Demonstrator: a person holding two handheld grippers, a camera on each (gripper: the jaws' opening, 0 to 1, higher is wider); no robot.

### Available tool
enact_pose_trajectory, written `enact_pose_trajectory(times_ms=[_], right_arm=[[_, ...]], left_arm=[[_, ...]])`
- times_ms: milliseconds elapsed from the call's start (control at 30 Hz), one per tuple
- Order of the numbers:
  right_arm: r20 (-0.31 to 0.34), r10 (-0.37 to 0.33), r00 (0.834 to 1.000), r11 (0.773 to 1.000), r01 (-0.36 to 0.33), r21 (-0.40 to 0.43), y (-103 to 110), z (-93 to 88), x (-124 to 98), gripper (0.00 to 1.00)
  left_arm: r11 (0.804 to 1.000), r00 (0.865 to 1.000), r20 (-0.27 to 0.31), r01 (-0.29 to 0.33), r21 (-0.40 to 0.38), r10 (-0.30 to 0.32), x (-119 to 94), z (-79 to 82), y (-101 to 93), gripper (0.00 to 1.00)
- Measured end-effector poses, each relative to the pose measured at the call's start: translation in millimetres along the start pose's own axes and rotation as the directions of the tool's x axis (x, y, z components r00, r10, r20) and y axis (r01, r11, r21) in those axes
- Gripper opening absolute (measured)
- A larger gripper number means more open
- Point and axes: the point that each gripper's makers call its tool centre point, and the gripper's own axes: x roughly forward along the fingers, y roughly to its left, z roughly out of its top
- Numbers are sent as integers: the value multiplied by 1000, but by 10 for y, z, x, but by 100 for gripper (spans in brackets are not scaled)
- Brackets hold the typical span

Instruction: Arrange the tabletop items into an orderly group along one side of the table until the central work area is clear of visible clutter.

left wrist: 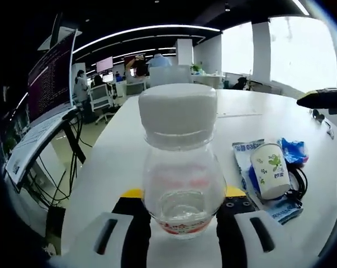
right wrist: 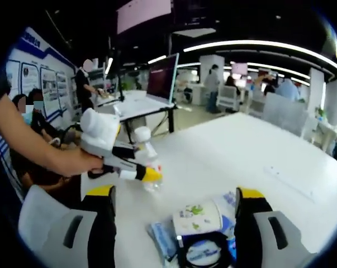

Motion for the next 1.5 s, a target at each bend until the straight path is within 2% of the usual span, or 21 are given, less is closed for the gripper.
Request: enact_pose_trajectory(times_ms=[400, 733, 1033, 1233, 1500], right_arm=[[48, -77, 996, 995, 73, 73, -196, -73, -307, 89], [44, -99, 994, 990, 94, 107, -151, -245, -439, 89], [45, -129, 991, 983, 121, 140, -162, -361, -545, 89], [42, -133, 990, 984, 127, 124, -133, -381, -565, 89], [43, -150, 988, 979, 142, 149, -109, -446, -617, 89]], left_arm=[[999, 999, 4, 34, -11, -34, 78, 32, -59, 43], [997, 997, 9, 82, 6, -82, 126, 77, -168, 42], [996, 996, 16, 91, 11, -91, 146, 101, -199, 41], [996, 996, 16, 93, 15, -93, 171, 123, -208, 41], [997, 996, 26, 82, 10, -82, 199, 185, -140, 41]])
